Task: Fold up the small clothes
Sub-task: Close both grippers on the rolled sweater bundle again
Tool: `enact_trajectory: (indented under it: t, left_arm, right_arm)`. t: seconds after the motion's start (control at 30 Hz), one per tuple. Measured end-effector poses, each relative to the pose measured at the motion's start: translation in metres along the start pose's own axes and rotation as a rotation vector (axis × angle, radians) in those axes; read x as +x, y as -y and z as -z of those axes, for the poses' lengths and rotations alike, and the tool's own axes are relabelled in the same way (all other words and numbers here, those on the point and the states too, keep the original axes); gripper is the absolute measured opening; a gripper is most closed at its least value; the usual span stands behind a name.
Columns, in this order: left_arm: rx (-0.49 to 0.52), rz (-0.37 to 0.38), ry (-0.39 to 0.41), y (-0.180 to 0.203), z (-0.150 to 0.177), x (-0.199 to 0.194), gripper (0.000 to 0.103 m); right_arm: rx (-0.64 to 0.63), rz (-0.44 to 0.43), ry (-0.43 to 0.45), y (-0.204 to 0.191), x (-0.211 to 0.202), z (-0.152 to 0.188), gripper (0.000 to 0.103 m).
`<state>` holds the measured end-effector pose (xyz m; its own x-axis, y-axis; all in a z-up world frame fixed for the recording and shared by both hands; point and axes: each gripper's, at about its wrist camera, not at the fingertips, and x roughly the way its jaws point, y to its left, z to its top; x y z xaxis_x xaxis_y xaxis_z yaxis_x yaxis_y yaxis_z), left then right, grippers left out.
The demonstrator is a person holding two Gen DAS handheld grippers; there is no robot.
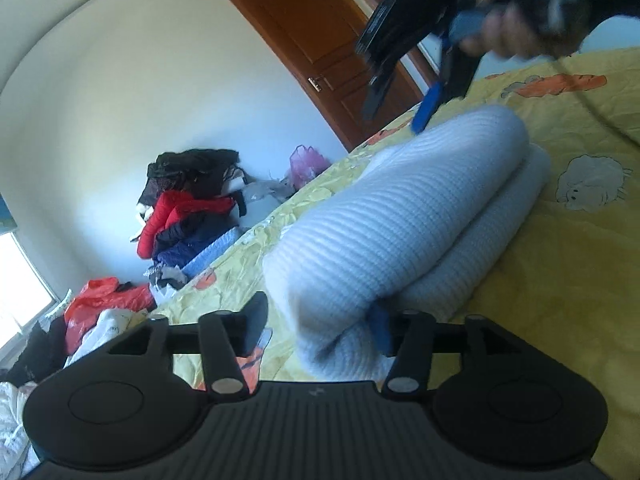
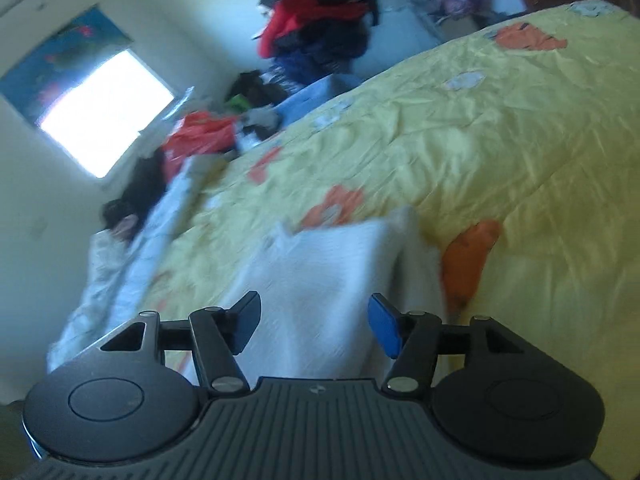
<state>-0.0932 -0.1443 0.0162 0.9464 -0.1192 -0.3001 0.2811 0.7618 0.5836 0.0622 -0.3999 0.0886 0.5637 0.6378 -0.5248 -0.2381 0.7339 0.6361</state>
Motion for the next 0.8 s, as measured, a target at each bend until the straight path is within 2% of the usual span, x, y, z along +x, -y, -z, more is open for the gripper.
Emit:
enact_trajectory:
  t: [0.13,0.2,0.23,0.27,0.33,0.37,0.47,0.53,0.6,0.63,0.67,0.7,0.73,0.8]
  left_arm:
    - [-0.045,0.016,-0.041,-0.005,-0.001,0.008,0.057]
    - [-0.06,0.024,-0.058,-0.005,-0.003,0.015,0.057]
    - [-0.072,0.034,-0.063,-0.005,-0.004,0.019,0.055]
    - [-0.083,0.048,-0.066,-0.005,-0.005,0.025,0.045]
    - [-0.05,0.012,-0.061,0.005,-0.01,0.029,0.038]
    - [-0.038,0.012,-0.053,0.007,-0.013,0.028,0.036]
    - [-0.013,0.031,-0.007,0.009,-0.019,0.015,0.033]
    - [0.046,0.044,0.019,0.019,-0.015,0.012,0.033]
    - [0.103,0.024,0.022,0.033,-0.008,0.015,0.034]
    - [0.106,0.003,0.019,0.035,-0.005,0.017,0.035]
    - [0.092,0.002,0.014,0.033,-0.004,0.018,0.038]
    - [0.067,0.014,0.008,0.027,-0.005,0.016,0.039]
    - [0.042,0.031,0.003,0.019,-0.006,0.012,0.042]
    - [0.003,0.065,0.011,0.0,-0.005,0.001,0.056]
  right_arm:
    - [-0.089,0.049,-0.091,-0.015,-0.009,0.021,0.065]
    - [-0.094,0.061,-0.131,-0.016,-0.005,0.033,0.063]
    - [-0.092,0.037,-0.149,-0.016,-0.002,0.04,0.054]
    - [-0.102,0.019,-0.162,-0.017,0.001,0.047,0.042]
    - [-0.149,0.014,-0.165,-0.023,0.006,0.056,0.026]
    - [-0.163,0.022,-0.161,-0.026,0.004,0.055,0.021]
    - [-0.219,0.043,-0.101,-0.034,-0.023,0.046,0.019]
    - [-0.256,0.102,-0.096,-0.026,-0.032,0.046,0.018]
    - [-0.202,0.13,-0.145,-0.002,-0.018,0.053,0.018]
    - [-0.171,0.101,-0.126,0.006,-0.016,0.057,0.019]
    - [-0.151,0.092,-0.11,0.008,-0.016,0.059,0.026]
    - [-0.134,0.098,-0.098,0.008,-0.017,0.059,0.027]
    - [-0.127,0.097,-0.093,0.008,-0.017,0.059,0.031]
    - [-0.121,0.083,-0.089,0.007,-0.019,0.061,0.044]
